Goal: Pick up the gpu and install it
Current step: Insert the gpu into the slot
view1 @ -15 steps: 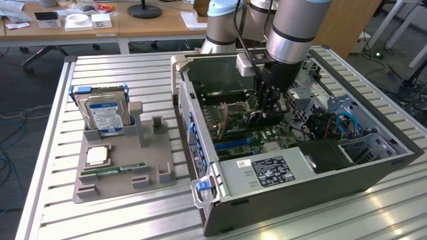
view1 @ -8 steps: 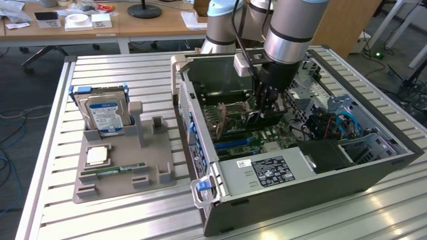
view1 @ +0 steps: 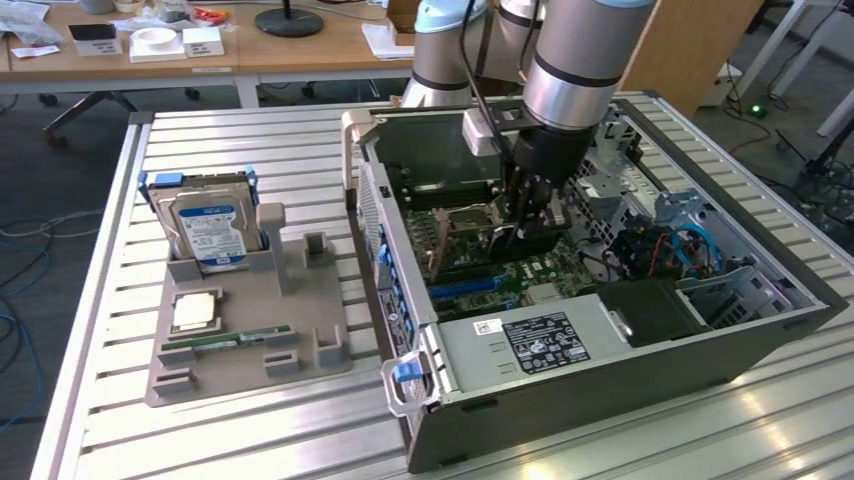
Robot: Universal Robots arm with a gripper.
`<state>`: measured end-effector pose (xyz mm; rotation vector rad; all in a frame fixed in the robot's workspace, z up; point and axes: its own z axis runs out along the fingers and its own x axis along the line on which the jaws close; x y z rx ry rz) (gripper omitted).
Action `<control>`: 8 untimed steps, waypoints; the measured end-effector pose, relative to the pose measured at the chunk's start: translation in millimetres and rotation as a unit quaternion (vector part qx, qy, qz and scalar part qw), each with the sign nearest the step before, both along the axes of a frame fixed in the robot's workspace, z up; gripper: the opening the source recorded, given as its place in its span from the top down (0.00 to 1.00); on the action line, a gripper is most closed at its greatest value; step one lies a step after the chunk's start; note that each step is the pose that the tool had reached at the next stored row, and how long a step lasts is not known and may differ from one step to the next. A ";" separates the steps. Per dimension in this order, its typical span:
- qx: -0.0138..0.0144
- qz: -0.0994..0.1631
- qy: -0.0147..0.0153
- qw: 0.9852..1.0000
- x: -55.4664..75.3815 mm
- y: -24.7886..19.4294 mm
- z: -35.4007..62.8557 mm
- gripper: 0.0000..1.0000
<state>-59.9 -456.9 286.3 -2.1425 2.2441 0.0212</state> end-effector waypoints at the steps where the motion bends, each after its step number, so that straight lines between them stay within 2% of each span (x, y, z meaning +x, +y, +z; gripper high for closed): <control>1: 0.000 0.000 0.000 1.000 0.0 -1.4 0.1 0.73; 3: 0.000 0.000 0.000 1.000 -0.2 -3.4 0.0 0.73; 8: 0.000 0.000 0.000 1.000 -1.5 -3.6 -3.9 0.73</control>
